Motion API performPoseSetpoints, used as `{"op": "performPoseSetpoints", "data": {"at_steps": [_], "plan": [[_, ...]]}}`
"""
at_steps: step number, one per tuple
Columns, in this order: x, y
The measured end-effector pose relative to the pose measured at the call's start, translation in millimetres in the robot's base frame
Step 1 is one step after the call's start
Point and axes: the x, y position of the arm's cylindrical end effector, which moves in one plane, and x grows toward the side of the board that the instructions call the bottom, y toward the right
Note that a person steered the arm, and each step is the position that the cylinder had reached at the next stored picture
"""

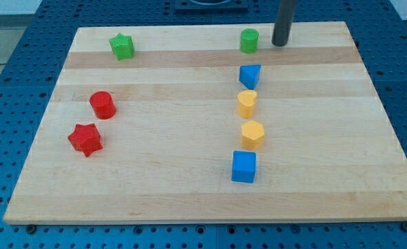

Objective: Drag the green circle to the top left of the blue triangle

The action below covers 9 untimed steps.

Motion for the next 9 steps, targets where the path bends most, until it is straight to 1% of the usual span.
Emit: {"op": "performPoseSetpoints", "data": {"at_steps": [1,2,3,7,9], "plan": [[-1,-45],[8,-65],[2,-48],[8,-40],[47,-22]]}}
